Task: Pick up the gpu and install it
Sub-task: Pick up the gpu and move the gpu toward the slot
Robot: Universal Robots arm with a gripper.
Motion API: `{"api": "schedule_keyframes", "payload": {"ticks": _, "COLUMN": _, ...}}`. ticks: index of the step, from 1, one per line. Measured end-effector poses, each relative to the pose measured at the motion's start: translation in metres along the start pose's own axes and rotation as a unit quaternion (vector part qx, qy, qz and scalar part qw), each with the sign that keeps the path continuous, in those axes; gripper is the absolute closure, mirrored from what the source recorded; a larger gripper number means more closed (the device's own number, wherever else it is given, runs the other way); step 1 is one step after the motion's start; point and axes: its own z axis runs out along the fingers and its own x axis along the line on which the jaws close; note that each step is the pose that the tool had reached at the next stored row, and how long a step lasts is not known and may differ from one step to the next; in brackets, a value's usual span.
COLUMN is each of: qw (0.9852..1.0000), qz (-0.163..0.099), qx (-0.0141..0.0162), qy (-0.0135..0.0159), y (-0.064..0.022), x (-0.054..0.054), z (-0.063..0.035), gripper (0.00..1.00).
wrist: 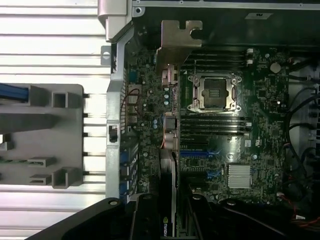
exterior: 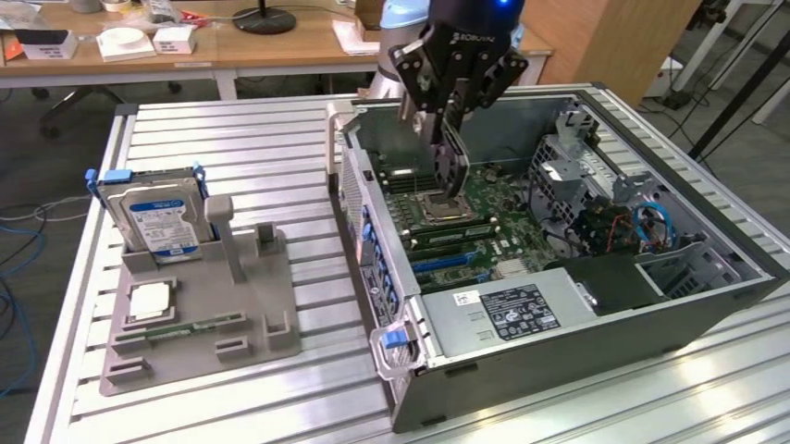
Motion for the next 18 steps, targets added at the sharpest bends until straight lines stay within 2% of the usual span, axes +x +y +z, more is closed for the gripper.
{"api": "schedule_keyframes", "payload": {"ticks": 8, "qw": 1.0000, "qz": 0.000, "qx": -0.0001, "qy": 0.0000, "y": 0.0119, "x": -0.015, "z": 0.0005, "gripper": 0.74}}
{"api": "schedule_keyframes", "payload": {"ticks": 18, "qw": 1.0000, "qz": 0.000, "qx": -0.0011, "qy": 0.0000, "y": 0.0147, "x": -0.053, "z": 0.0002, "gripper": 0.74}}
